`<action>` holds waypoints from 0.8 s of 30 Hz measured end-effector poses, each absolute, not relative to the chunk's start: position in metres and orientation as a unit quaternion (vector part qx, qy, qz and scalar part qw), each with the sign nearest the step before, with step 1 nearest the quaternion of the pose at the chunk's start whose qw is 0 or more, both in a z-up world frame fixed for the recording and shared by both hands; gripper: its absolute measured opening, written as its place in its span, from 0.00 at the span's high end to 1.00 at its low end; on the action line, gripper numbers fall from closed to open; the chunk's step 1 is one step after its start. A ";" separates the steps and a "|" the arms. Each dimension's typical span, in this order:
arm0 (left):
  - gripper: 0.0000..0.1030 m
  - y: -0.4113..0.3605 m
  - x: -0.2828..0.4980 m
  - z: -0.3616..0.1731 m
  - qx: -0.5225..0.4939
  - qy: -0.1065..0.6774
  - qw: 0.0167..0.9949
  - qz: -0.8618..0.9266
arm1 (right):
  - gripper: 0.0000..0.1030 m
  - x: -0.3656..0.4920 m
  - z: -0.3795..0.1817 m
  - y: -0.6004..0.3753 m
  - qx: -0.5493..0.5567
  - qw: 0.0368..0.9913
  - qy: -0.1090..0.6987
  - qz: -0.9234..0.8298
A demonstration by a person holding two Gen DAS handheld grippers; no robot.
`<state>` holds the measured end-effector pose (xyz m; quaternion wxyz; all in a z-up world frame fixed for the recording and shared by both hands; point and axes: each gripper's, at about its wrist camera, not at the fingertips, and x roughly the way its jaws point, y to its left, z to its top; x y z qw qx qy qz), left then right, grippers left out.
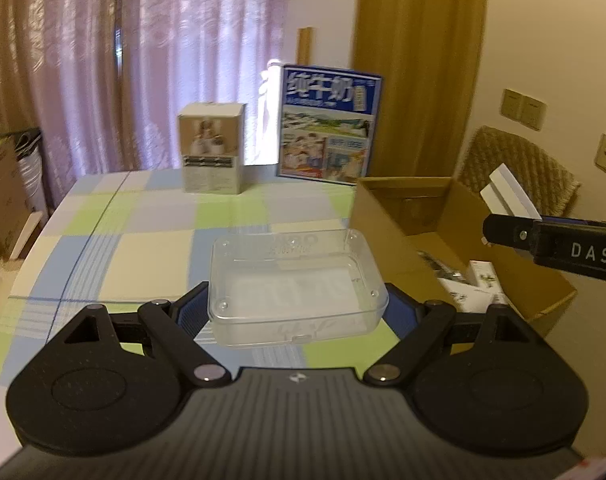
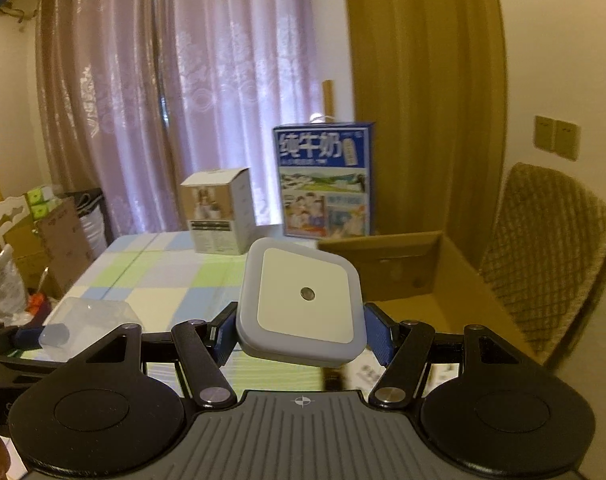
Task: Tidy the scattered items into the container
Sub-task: 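Carry the clear plastic box and night-light over the cardboard box with both tools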
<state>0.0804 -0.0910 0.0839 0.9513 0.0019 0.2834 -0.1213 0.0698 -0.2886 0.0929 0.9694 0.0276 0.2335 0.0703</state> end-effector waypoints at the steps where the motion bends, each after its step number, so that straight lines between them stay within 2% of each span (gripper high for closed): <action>1: 0.17 -0.097 0.080 0.086 0.006 0.283 0.951 -0.127 | 0.40 0.069 0.094 -0.294 0.028 0.970 0.234 0.067; 24: 0.17 -0.191 0.094 0.104 0.038 0.277 0.937 -0.209 | 0.40 0.068 0.088 -0.386 0.017 0.969 0.248 0.007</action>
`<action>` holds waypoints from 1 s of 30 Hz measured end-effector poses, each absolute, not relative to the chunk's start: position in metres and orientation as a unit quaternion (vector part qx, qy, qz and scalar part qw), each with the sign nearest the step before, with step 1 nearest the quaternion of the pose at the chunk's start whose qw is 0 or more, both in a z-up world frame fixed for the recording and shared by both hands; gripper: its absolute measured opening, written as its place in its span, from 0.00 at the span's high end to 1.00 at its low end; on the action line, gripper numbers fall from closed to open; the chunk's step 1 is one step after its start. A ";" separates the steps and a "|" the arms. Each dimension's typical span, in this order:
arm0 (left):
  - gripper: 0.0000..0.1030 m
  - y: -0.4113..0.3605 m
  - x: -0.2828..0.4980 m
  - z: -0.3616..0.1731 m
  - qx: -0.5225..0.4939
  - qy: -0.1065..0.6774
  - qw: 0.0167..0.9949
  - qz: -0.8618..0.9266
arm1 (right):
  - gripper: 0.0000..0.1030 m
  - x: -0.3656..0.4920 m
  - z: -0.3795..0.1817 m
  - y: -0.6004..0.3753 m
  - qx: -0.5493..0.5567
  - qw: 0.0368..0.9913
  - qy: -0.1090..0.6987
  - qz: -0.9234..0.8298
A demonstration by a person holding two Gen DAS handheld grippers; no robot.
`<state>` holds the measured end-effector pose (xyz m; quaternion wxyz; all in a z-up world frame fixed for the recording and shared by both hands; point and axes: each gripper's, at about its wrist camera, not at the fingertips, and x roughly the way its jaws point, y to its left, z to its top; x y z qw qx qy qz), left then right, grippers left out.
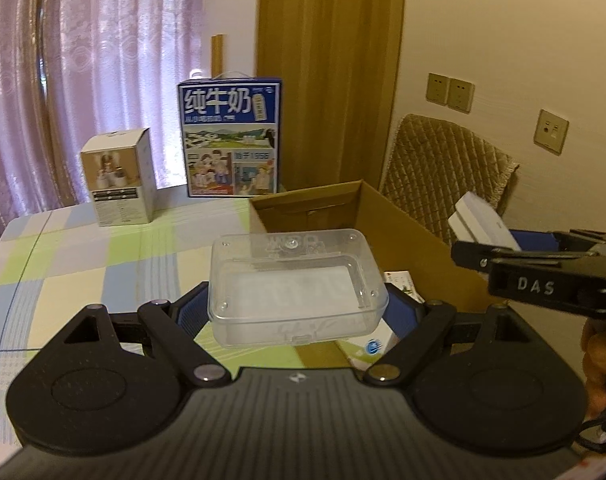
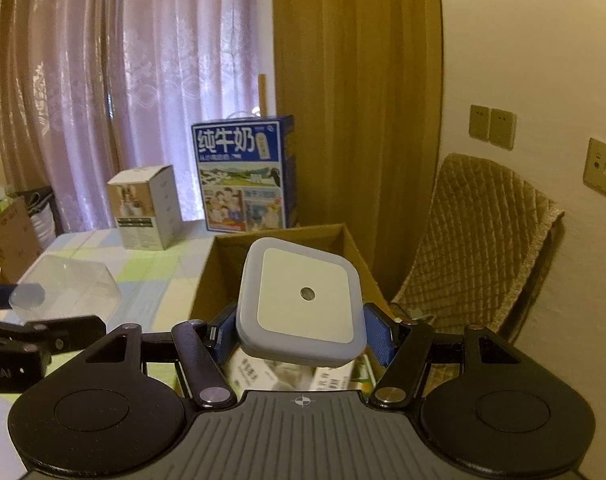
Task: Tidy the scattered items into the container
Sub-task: 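Carry the clear plastic box and night-light over the cardboard box with both tools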
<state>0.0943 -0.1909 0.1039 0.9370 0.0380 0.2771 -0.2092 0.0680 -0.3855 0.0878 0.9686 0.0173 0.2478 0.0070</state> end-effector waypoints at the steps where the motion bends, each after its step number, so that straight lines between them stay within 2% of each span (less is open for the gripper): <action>1: 0.17 -0.194 0.096 0.104 0.040 0.277 0.936 -0.212 | 0.40 0.068 0.087 -0.388 0.017 0.968 0.249 0.006; 30: 0.17 -0.244 0.128 0.083 0.049 0.296 0.922 -0.246 | 0.40 0.099 0.066 -0.419 0.012 0.962 0.274 0.000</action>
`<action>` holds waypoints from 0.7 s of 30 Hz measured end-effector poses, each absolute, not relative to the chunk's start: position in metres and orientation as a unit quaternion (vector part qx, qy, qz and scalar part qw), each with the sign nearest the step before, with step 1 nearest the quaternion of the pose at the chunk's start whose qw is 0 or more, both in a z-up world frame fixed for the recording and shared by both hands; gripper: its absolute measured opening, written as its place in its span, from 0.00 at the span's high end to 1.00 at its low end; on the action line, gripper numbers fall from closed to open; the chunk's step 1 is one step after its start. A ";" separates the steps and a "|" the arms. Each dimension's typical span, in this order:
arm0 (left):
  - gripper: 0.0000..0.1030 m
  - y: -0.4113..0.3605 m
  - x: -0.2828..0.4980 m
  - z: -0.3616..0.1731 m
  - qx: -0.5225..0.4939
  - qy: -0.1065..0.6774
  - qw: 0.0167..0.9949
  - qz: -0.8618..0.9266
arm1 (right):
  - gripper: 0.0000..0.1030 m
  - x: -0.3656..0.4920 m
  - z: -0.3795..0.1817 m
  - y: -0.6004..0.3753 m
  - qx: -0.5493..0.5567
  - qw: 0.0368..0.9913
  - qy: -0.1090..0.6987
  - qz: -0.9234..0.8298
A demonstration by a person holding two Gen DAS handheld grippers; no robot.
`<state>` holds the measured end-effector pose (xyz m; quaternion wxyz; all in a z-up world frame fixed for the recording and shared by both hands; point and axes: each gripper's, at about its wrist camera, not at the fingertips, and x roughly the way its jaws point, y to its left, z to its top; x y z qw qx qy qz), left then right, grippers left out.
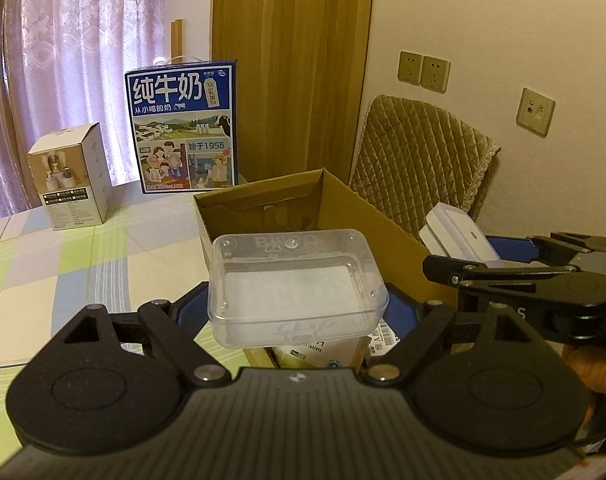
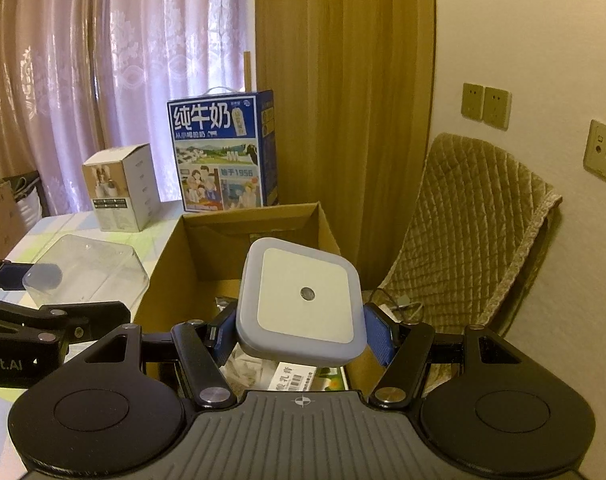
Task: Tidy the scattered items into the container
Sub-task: 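Carry the clear plastic box and night-light over the cardboard box with both tools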
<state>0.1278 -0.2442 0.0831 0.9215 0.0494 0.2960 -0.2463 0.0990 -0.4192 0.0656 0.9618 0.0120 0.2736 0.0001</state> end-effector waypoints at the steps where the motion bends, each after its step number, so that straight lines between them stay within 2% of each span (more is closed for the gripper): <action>1: 0.17 -0.246 0.129 0.082 0.050 0.296 0.921 -0.247 | 0.40 0.100 0.065 -0.420 0.012 0.962 0.274 0.000; 21: 0.17 -0.256 0.162 0.070 0.045 0.310 0.918 -0.244 | 0.40 0.121 0.053 -0.439 0.011 0.958 0.285 -0.004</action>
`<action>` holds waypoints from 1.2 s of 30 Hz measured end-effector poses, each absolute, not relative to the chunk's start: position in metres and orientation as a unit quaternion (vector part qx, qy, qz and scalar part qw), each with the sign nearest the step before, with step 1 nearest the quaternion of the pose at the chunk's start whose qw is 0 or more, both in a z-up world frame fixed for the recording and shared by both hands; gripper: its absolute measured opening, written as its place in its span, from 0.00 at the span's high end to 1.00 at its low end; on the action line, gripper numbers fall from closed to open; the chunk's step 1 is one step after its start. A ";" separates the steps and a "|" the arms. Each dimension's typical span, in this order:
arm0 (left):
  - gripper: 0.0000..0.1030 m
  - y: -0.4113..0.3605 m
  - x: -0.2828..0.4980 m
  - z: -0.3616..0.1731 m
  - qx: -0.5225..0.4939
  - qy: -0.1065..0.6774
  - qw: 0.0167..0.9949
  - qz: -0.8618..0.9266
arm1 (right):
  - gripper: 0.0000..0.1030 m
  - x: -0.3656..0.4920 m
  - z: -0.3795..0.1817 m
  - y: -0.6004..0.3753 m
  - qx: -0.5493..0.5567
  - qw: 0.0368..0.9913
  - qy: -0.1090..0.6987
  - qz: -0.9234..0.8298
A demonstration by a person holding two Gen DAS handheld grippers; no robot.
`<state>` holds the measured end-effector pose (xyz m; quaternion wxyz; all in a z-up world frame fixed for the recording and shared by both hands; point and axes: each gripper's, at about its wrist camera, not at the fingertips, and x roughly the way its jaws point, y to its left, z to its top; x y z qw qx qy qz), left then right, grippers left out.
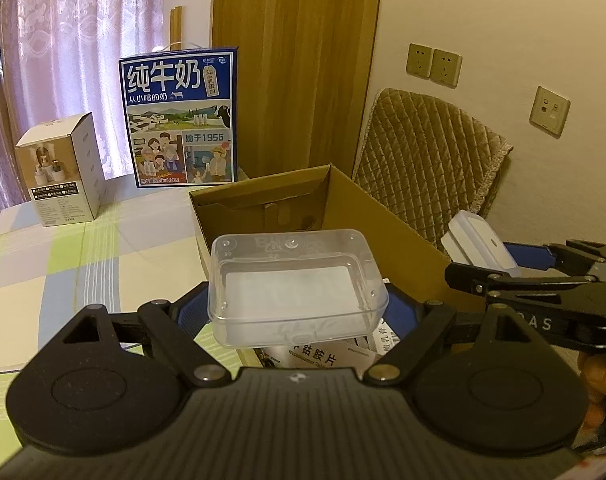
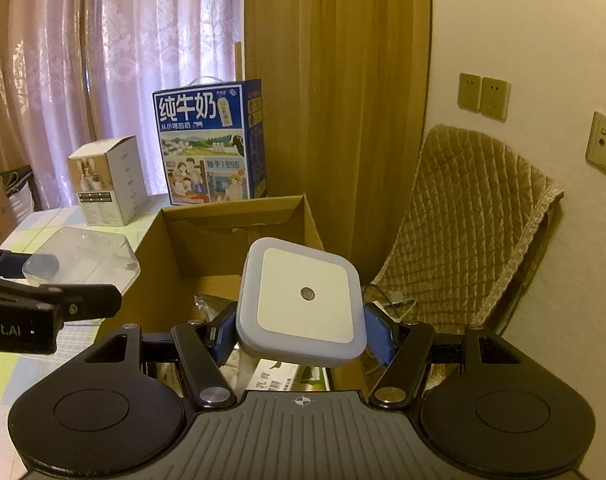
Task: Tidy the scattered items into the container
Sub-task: 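Carry the clear plastic box and night-light over the cardboard box with both tools, then open the left tool to drop the clear plastic box into the cardboard box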
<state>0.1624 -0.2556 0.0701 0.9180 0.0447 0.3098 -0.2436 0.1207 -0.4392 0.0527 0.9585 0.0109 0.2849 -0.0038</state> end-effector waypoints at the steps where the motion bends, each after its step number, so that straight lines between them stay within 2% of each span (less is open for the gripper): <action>1: 0.17 -0.257 0.165 0.069 0.045 0.310 0.918 -0.244 | 0.40 0.123 0.052 -0.440 0.011 0.958 0.286 -0.004; 36: 0.17 -0.270 0.202 0.054 0.030 0.330 0.908 -0.258 | 0.40 0.152 0.041 -0.435 -0.003 0.955 0.298 0.003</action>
